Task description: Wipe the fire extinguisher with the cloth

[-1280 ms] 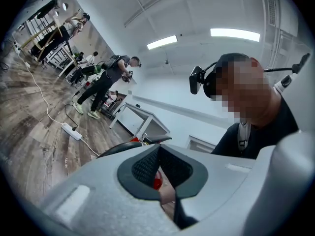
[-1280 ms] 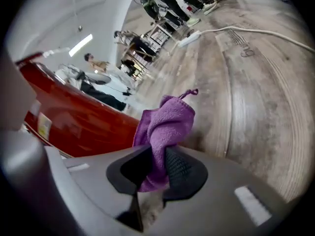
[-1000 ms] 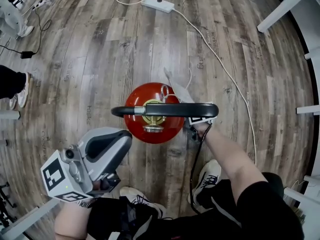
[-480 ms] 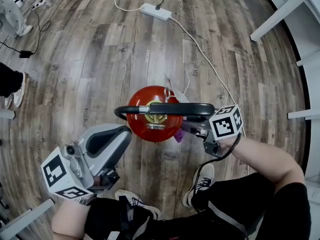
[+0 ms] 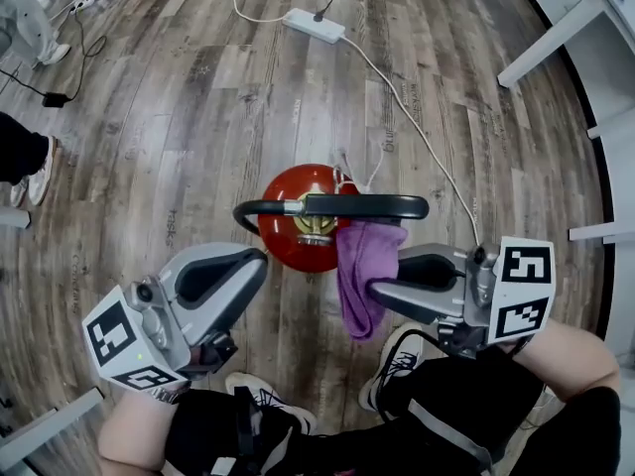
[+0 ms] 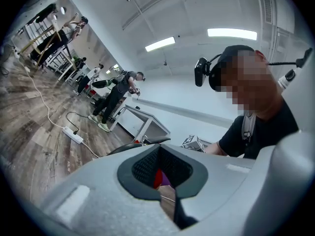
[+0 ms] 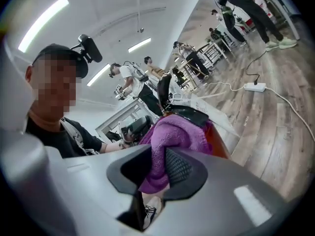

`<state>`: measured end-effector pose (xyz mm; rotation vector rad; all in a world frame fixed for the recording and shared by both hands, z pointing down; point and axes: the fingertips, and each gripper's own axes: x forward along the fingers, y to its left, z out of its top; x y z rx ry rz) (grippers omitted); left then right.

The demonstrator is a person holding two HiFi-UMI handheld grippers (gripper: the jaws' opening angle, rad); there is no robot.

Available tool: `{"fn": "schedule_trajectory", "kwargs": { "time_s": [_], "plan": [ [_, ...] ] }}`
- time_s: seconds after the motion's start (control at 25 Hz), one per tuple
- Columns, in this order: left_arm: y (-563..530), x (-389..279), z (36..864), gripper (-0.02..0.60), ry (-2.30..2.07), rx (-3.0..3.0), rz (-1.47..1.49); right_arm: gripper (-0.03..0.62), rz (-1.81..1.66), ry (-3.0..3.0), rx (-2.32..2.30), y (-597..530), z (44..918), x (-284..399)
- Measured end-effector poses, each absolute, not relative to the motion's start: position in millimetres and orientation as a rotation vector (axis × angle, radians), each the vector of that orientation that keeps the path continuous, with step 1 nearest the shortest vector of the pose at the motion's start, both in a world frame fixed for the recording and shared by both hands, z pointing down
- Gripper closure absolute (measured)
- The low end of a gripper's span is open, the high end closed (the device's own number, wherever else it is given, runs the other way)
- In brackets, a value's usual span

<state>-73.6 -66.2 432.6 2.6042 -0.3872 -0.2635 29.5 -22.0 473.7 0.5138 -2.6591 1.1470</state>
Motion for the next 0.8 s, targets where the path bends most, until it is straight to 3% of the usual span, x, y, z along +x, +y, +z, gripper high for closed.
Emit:
{"fn": "schedule_trajectory", "kwargs": {
  "time_s": [0.4,0.8],
  "plan": [
    [-36.0,-50.7,430.2,0.584,-0.305,2.861,-0.034,0.52,1.239,-2.498,0.516,-13.6,532.7,7.0],
    [-27.0,-44.0,438.9,0.584,-0.243,2.91,0.067,0.52,1.494,-2.166,0.581,0.7,699.8,-12.5]
  ]
}}
